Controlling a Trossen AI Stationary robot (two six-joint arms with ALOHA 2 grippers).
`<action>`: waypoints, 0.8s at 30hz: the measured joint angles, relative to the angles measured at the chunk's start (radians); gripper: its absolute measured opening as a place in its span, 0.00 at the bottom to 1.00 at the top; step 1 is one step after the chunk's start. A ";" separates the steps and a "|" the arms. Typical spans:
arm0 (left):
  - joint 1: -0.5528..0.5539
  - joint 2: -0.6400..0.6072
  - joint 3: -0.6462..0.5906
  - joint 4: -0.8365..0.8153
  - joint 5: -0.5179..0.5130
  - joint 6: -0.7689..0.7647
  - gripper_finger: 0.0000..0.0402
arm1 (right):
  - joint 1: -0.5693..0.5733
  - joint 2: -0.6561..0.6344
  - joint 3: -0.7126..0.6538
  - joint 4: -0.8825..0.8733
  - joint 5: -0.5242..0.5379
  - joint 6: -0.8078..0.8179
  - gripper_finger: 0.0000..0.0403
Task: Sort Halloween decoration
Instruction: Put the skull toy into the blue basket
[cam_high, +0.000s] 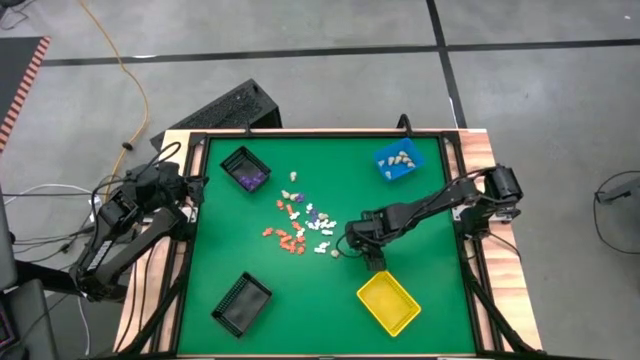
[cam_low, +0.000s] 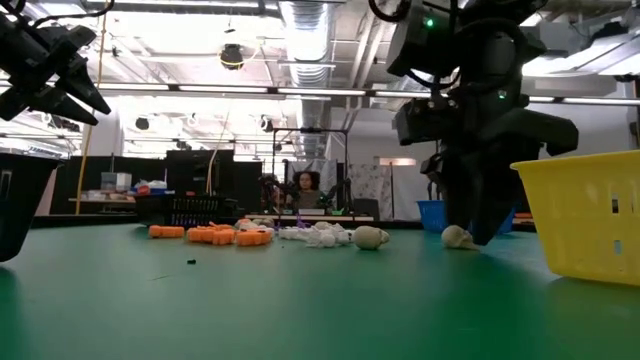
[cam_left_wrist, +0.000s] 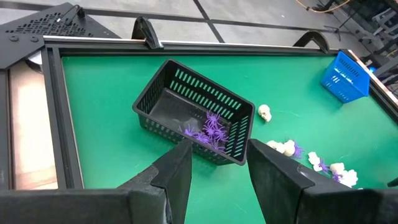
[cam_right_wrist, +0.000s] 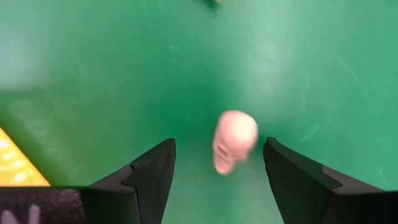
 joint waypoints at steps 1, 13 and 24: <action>0.000 0.000 0.000 0.000 0.000 0.000 0.36 | 0.005 0.005 0.000 0.014 0.001 0.006 0.67; 0.000 0.000 0.000 0.000 -0.001 -0.002 0.36 | -0.006 0.068 0.003 0.044 0.038 0.090 0.50; 0.000 0.000 0.000 0.000 -0.001 -0.002 0.36 | -0.015 0.069 0.002 0.072 0.056 0.116 0.23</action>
